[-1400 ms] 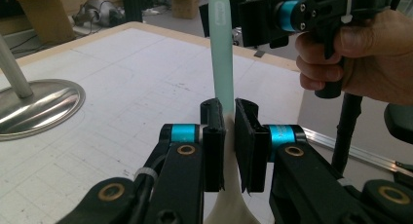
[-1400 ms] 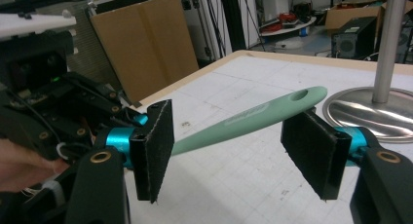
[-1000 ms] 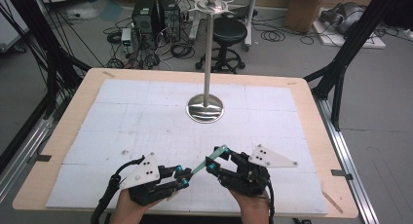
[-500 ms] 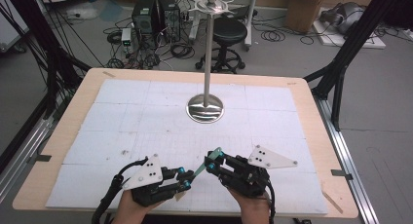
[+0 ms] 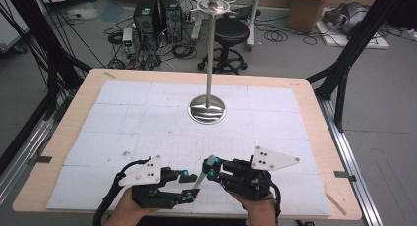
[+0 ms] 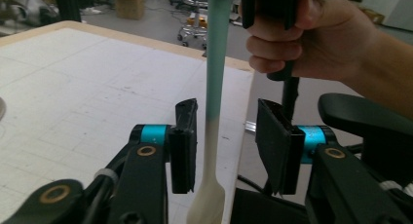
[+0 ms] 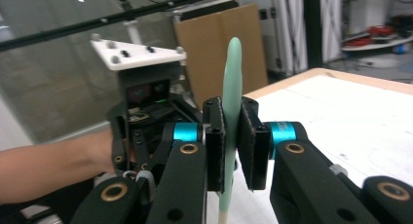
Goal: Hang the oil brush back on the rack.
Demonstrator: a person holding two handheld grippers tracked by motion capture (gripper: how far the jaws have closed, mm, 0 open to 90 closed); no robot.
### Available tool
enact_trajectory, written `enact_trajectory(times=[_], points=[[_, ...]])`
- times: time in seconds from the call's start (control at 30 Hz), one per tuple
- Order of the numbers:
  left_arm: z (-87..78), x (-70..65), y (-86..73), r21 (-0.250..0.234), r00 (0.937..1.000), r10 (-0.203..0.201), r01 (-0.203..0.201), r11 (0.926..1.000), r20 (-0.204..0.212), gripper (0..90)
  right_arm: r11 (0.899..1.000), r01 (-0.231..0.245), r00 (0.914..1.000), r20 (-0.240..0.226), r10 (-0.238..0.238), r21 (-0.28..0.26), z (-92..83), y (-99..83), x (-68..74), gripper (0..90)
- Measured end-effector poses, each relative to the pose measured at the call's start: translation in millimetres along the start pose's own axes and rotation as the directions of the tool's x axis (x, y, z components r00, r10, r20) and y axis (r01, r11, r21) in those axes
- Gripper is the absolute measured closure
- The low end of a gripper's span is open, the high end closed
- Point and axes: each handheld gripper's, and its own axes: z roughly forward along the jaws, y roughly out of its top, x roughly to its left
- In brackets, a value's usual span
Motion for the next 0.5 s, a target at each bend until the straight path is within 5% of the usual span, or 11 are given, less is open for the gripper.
enact_trajectory(times=[0.03,0.2,0.37,0.5], points=[[-1.5,1.8,-0.9,-0.008,0.9993,-0.007,0.007,0.9999,0.036,58.5,1.000,-0.004,0.9984,-0.056,0.004,0.006,0.0,1.3,-2.9,81.8],[-1.6,4.5,-5.4,-0.007,0.9956,-0.018,0.018,0.9998,0.092,58.7,1.000,0.006,0.9857,-0.169,-0.004,0.009,0.3,2.3,-8.5,81.8],[2.1,2.7,-8.3,-0.003,0.9886,-0.017,0.018,0.9998,0.149,61.5,0.999,0.033,0.9718,-0.234,-0.030,0.010,3.0,2.4,-8.7,81.8],[2.5,1.9,-8.8,0.004,0.9882,0.001,-0.002,1.0000,0.153,70.9,0.999,0.041,0.9653,-0.259,-0.036,0.016,5.1,2.2,-7.5,81.8]])
